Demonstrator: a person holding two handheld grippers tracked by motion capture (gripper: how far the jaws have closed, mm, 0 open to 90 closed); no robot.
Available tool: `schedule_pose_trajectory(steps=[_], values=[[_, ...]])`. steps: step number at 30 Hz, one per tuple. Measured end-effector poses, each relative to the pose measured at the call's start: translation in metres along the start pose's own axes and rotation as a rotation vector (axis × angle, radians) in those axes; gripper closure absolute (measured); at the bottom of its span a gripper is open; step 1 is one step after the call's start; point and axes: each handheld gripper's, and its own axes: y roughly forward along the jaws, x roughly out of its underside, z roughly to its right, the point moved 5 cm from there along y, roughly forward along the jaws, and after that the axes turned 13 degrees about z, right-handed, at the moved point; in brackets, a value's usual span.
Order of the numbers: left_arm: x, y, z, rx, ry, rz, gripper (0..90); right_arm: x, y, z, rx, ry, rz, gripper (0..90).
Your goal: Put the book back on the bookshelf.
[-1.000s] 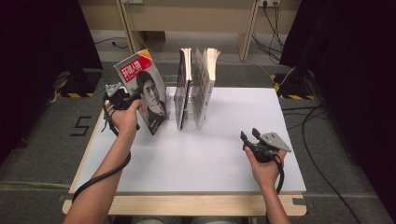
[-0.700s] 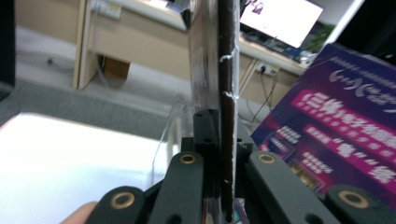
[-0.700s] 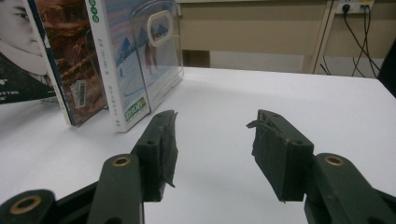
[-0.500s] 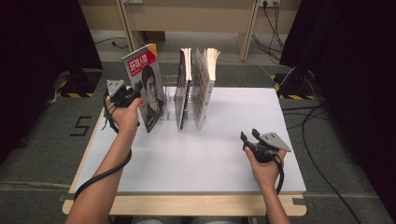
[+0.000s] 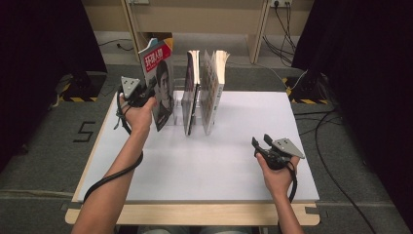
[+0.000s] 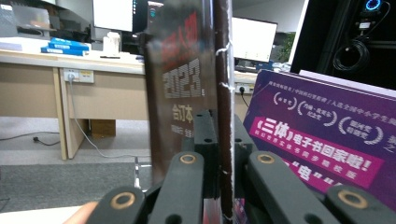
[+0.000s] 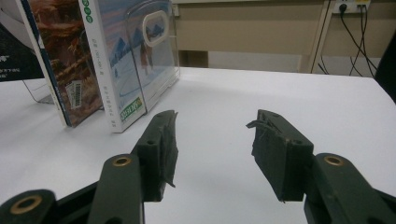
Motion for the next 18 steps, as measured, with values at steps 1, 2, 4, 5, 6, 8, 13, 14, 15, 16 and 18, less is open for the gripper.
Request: schedule_pose_trajectory(steps=[1, 2, 4, 5, 6, 8, 13, 14, 15, 16, 18], values=[[0.0, 0.001, 0.0, 0.0, 0.003, 0.006, 86.6, 0.0, 0.0, 0.0, 0.0, -0.001, -0.001, 48.9], [-0.001, 0.002, 0.0, 0.003, 0.008, 0.01, 86.6, 0.001, 0.0, 0.0, 0.0, -0.002, -0.004, 48.9], [-0.001, 0.005, 0.001, 0.012, 0.011, 0.02, 86.6, 0.001, 0.0, 0.0, -0.002, -0.001, -0.007, 48.9], [-0.001, 0.005, 0.001, 0.013, 0.017, 0.025, 86.6, 0.002, 0.001, 0.0, -0.004, -0.003, -0.007, 48.9], [0.0, 0.006, 0.001, 0.013, 0.024, 0.031, 86.6, 0.002, 0.001, 0.0, -0.004, -0.004, -0.008, 48.9], [0.003, 0.003, 0.001, 0.016, 0.037, 0.035, 86.6, 0.002, 0.001, 0.0, -0.004, -0.004, -0.009, 48.9], [0.021, -0.011, -0.005, 0.017, 0.049, -0.026, 86.3, 0.002, 0.0, 0.0, -0.001, -0.002, -0.006, 49.0], [0.023, -0.014, -0.007, 0.013, 0.046, -0.033, 86.2, 0.002, 0.0, 0.0, -0.001, 0.001, -0.007, 48.9], [0.024, -0.016, -0.009, 0.005, 0.037, -0.041, 86.0, 0.002, 0.0, 0.0, -0.002, 0.003, -0.004, 48.9], [0.025, -0.017, -0.011, 0.002, 0.023, -0.051, 85.6, 0.002, 0.001, 0.0, -0.002, 0.0, -0.006, 49.0], [0.025, -0.018, -0.014, -0.017, 0.013, -0.07, 83.7, 0.002, 0.001, -0.001, -0.005, 0.005, -0.01, 48.9]])
